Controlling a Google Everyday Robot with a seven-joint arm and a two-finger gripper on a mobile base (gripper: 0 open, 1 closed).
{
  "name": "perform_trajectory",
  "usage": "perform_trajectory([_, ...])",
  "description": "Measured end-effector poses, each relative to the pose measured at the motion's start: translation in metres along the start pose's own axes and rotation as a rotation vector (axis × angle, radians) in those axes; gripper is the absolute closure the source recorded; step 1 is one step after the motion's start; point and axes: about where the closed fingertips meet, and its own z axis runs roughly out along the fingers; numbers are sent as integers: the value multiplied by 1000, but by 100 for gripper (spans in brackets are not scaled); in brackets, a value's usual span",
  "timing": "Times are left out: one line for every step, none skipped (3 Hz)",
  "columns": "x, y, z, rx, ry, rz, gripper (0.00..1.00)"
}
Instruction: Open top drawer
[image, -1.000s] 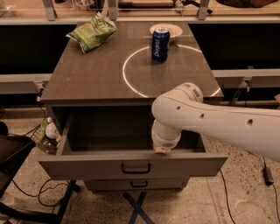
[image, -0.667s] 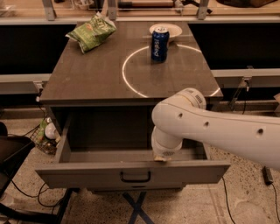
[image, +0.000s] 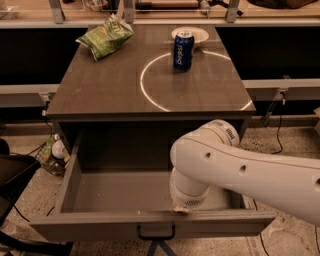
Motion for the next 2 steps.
perform_trajectory([-17, 20, 8, -69, -27, -47, 100])
perform_trajectory([-18, 22, 7, -71, -28, -49, 85])
